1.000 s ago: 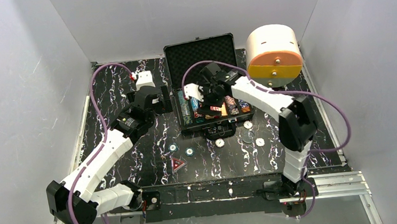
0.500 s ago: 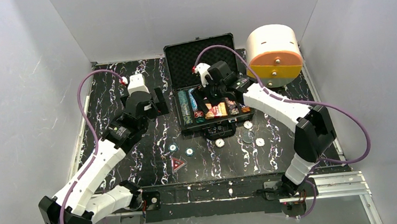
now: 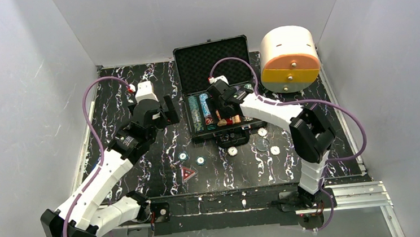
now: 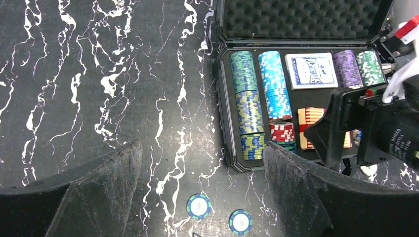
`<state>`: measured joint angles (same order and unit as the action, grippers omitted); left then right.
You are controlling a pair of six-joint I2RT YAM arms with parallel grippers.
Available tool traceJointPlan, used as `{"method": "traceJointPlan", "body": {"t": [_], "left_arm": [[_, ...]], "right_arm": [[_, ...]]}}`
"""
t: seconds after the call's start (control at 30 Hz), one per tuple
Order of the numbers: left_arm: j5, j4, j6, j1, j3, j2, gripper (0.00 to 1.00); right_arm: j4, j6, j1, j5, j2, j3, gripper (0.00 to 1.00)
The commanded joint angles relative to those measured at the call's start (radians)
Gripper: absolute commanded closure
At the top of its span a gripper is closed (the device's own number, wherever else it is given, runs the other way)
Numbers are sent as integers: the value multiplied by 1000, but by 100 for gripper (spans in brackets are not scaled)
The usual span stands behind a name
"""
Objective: Pack up texas hold em set
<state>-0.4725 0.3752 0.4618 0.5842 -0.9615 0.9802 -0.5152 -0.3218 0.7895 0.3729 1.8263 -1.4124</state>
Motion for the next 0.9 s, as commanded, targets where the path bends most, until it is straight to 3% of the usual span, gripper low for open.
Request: {"method": "traceJointPlan", "body": {"t": [0.0, 0.27, 0.67, 0.87], "left_arm": [[-9, 4, 11, -4, 2, -12, 10], [-7, 4, 9, -4, -2, -3, 10], [-7, 0, 9, -4, 6, 12, 10], [-9, 0, 9, -4, 12, 6, 10]], "right_arm": [[-7, -23, -2, 91, 32, -68, 15], [-46, 9, -1, 195, 99, -89, 16], [-87, 135, 33, 141, 143, -48, 39], [-98, 109, 37, 180, 131, -76, 35]]}}
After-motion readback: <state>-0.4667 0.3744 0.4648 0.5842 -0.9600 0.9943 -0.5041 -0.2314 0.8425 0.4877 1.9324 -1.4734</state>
